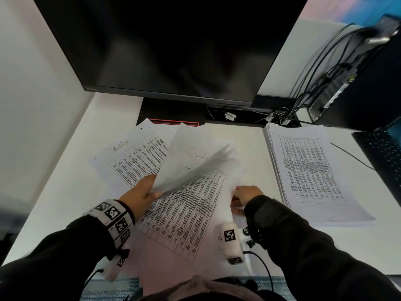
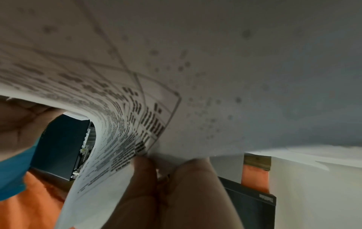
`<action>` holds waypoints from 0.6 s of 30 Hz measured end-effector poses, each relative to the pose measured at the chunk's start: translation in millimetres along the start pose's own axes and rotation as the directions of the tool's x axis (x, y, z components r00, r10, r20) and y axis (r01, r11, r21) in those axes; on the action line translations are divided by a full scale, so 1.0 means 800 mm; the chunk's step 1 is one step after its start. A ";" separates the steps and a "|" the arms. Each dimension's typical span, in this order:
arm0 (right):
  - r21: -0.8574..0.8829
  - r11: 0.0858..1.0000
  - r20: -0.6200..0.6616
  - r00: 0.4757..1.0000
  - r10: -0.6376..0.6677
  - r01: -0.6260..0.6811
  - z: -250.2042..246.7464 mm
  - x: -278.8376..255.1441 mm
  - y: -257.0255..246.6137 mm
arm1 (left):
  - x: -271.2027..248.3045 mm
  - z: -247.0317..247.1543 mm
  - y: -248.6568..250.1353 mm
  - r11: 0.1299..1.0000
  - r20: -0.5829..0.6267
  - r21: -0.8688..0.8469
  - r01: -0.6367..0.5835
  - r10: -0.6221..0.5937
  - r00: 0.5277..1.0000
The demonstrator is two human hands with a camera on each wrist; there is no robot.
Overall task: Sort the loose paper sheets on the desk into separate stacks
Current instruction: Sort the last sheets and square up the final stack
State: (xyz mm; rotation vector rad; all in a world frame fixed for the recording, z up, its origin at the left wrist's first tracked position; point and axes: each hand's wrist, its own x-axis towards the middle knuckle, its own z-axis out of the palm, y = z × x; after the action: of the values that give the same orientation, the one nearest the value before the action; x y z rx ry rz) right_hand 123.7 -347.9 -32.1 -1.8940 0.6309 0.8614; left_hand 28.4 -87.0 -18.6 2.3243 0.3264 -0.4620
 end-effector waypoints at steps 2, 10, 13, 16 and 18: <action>-0.049 0.999 0.009 1.000 -0.021 0.022 0.001 -0.003 -0.003 | 0.000 0.001 -0.001 0.999 -0.016 -0.049 -0.004 0.003 1.000; -0.285 0.950 -0.018 0.990 -0.140 0.129 0.011 0.008 0.004 | 0.018 0.012 0.006 0.968 -0.134 -0.176 0.177 -0.201 0.970; -0.289 0.945 -0.020 0.987 -0.162 0.150 0.009 0.011 0.007 | 0.023 0.012 0.008 0.948 -0.165 -0.234 0.213 -0.255 0.953; -0.197 0.968 0.003 0.987 -0.158 0.156 0.008 -0.001 0.005 | 0.020 0.003 0.009 0.957 -0.166 -0.143 0.254 -0.276 0.947; -0.097 0.983 0.038 0.987 -0.153 0.156 0.007 -0.017 0.001 | 0.016 -0.008 0.009 0.950 -0.156 -0.198 0.242 -0.274 0.949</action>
State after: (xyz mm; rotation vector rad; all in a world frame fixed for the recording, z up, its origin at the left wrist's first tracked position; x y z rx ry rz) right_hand 113.1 -342.6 -23.7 -1.9871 0.4225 0.8322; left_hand 44.1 -86.6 -15.4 2.1620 0.7395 -0.3305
